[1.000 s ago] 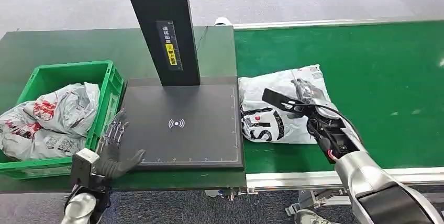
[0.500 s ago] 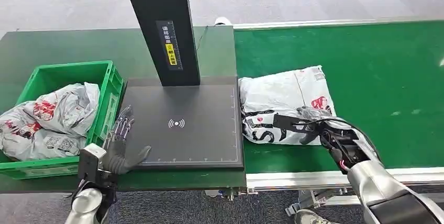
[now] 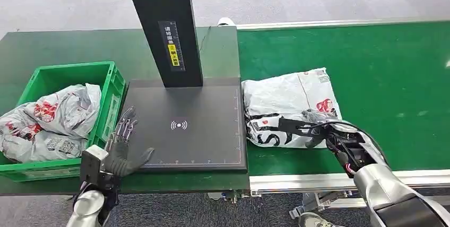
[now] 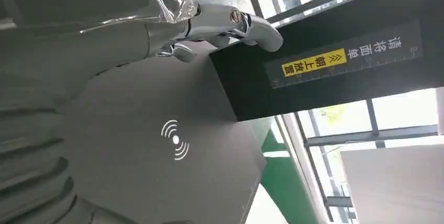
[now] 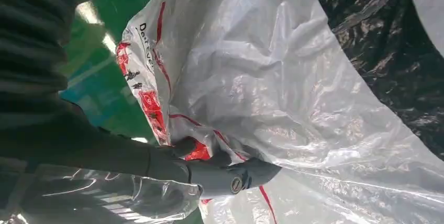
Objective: Moved the parcel from conveyor to table for the left to box.
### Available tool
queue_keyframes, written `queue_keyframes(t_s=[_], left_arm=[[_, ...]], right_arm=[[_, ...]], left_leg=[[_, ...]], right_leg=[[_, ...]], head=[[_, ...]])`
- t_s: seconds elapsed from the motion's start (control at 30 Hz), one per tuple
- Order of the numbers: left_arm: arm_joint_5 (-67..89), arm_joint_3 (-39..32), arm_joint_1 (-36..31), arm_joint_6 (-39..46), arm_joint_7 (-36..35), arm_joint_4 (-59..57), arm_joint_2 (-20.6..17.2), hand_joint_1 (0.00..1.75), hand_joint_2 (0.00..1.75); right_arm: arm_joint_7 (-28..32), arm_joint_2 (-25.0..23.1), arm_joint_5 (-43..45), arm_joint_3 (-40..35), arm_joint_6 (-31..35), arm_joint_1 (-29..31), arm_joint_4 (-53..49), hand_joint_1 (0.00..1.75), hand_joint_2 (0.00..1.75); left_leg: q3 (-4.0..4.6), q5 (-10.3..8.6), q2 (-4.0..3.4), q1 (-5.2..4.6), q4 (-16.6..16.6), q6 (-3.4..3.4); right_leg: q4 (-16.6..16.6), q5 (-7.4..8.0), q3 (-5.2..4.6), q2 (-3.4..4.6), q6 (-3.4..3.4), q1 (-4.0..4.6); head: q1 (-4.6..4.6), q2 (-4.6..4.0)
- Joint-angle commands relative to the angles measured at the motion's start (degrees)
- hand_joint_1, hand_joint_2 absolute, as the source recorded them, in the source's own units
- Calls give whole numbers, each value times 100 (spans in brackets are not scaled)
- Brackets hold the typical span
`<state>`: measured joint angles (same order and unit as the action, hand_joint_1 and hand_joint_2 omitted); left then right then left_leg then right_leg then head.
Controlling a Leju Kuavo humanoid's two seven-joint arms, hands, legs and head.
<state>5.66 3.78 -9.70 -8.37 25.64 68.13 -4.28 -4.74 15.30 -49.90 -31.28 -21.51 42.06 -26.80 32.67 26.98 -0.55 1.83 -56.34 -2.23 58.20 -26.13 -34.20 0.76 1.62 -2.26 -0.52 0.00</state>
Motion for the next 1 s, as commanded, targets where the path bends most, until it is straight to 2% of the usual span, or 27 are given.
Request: queue_keyframes(t_s=[0.03,0.27,0.3,0.33,0.47,0.6,0.9,1.0], left_arm=[[13,113,-172,-8,-34,-352,85,0,175],[13,113,-172,-8,-34,-352,85,0,175],[-40,8,-19,54,-98,-172,131,0,175],[-41,-34,199,50,-163,108,121,0,175],[-35,-100,337,34,-236,311,125,0,175],[-27,-115,321,32,-247,300,132,0,175],[27,-175,343,8,-282,326,173,0,175],[38,-194,388,2,-288,378,167,0,175]], right_arm=[[15,-13,17,-45,-50,158,244,0,175],[15,-13,17,-45,-50,158,244,0,175],[447,-28,-142,-396,-482,282,200,175,175],[361,-129,-119,-444,-601,384,165,175,175],[342,-153,-47,-539,-709,401,28,175,175],[370,-127,-25,-580,-704,377,0,175,175],[485,-139,137,-889,-778,411,-52,175,175],[624,-111,299,-842,-579,375,-183,175,175]], left_leg=[[-6,-1,12,-2,3,14],[-5,-1,10,-2,3,11],[-9,-1,13,-1,7,16],[-8,1,5,-3,4,13],[-12,7,-21,-2,4,17],[-10,2,4,0,5,17],[-4,2,1,-2,3,9],[-5,2,3,-2,3,10]], right_leg=[[-4,-1,9,-14,-15,3],[-3,-2,8,-12,-12,1],[-8,-1,13,-16,-19,4],[-3,-2,9,-8,-15,2],[-3,2,7,17,-21,3],[-6,0,14,-6,-20,5],[-1,0,8,0,-10,1],[-1,-1,10,-3,-11,1]], head=[[0,0],[0,0],[0,0],[0,0],[2,0],[0,0],[0,0],[0,0]])
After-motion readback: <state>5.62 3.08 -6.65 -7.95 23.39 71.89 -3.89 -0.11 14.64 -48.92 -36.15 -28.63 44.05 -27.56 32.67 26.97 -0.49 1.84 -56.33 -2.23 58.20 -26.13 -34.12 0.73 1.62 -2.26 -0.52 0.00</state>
